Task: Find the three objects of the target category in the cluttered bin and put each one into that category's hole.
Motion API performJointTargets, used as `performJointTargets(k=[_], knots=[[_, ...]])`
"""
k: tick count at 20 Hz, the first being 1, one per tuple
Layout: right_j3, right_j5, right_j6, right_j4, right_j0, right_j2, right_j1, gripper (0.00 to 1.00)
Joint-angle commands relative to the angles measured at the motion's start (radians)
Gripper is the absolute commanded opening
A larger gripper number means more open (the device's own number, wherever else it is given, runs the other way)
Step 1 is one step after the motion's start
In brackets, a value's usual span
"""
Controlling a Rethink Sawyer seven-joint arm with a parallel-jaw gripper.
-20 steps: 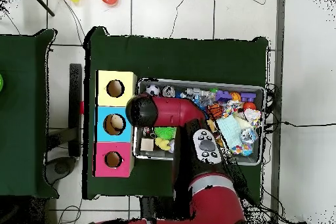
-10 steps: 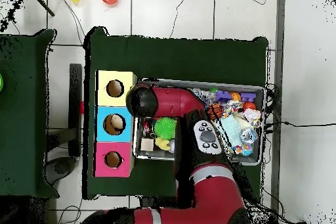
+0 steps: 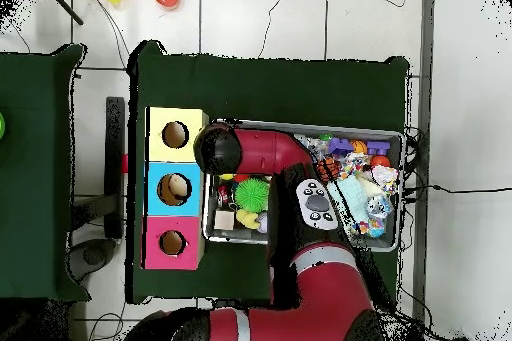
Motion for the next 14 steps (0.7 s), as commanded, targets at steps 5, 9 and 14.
performJointTargets(k=[5, 9, 14], knots=[[0.03, 0.017, 0.013, -0.049, -0.036, 0.075, 0.029, 1.0], [0.089, 0.038, 0.026, -0.042, -0.037, 0.068, -0.03, 1.0], [0.161, 0.078, 0.01, -0.039, -0.063, 0.068, -0.103, 1.0]])
